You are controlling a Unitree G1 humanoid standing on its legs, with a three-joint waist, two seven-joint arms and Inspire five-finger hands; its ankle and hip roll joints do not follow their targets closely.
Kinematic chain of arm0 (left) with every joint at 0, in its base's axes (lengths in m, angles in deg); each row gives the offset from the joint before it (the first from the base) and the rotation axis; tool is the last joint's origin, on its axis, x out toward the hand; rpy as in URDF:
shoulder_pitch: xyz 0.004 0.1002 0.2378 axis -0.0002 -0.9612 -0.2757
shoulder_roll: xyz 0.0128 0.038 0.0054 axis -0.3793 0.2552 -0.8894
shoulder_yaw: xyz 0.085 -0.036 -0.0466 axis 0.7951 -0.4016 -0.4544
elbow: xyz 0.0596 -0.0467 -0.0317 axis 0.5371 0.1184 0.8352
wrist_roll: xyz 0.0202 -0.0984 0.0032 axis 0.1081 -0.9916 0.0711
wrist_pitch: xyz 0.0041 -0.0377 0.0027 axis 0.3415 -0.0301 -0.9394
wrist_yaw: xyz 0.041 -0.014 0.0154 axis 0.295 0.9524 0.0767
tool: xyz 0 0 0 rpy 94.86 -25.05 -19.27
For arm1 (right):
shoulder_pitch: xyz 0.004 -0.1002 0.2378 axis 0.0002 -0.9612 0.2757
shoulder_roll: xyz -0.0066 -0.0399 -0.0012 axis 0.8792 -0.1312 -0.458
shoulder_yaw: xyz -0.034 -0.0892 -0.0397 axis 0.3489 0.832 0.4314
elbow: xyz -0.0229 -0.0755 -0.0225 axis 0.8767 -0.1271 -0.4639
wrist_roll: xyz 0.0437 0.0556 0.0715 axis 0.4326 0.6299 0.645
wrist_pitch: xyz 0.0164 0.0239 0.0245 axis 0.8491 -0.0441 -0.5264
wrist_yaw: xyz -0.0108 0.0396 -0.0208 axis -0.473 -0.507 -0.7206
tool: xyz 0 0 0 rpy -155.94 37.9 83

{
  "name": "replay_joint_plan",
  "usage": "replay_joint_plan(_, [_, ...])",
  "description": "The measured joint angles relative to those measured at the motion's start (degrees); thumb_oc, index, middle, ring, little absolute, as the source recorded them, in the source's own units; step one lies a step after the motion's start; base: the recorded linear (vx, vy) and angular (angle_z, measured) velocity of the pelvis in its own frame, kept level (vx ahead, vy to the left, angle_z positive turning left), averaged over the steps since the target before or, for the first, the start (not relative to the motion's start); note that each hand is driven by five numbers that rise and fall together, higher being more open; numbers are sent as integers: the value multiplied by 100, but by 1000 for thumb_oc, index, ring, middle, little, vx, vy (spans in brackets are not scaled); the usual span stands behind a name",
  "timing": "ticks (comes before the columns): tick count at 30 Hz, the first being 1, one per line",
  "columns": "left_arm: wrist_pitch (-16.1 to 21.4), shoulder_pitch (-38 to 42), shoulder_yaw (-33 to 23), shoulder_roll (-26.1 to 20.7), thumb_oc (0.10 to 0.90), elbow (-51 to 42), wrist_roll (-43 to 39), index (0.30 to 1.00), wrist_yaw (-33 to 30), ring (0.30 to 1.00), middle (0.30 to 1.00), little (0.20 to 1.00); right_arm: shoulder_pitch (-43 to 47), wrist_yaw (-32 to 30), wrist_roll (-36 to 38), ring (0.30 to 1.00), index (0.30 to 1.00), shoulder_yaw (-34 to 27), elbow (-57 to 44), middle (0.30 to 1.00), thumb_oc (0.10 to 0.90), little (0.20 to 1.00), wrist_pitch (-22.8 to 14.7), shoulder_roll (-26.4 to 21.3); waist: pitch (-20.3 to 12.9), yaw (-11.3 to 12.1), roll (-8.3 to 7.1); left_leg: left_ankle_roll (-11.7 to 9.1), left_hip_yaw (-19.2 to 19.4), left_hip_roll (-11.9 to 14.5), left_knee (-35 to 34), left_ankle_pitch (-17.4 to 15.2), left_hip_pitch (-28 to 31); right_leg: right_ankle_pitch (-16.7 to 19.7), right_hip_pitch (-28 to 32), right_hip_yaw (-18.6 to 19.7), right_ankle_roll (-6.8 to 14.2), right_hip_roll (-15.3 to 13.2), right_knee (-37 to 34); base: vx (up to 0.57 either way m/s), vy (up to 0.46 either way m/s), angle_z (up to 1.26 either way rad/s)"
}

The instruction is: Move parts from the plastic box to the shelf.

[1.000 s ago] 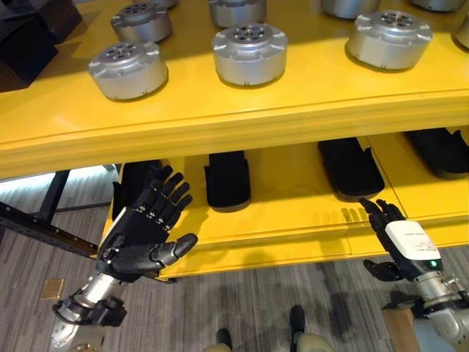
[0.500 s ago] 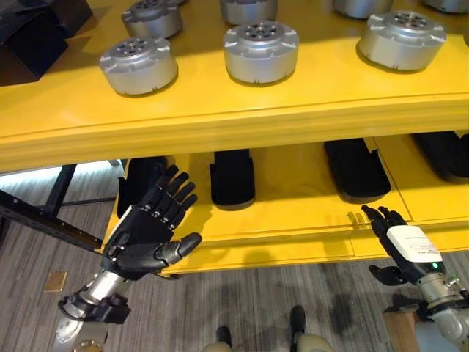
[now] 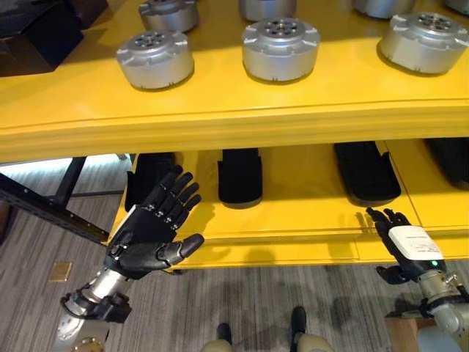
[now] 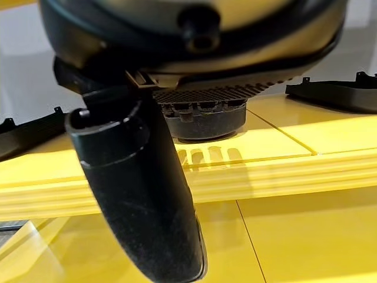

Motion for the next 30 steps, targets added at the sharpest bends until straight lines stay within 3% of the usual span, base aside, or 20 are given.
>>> replay_joint_plan(11, [-139,81,0,0,900,-1,2,1000,26,1000,1000,1000,173,72,-123,1000,1000,262,418,1000,900,1000,269,-10,2,124,0,-1,-15,0,7,0,0,0,17,-40,-1,-3,0,0,0,0])
replay_joint_plan(30, [-257,279,10,-1,900,10,55,1000,117,1000,1000,1000,567,124,-438,1000,1000,565,612,1000,900,1000,306,-84,139,131,10,-1,-95,0,43,0,-2,-5,85,-106,-1,-15,1,0,0,1])
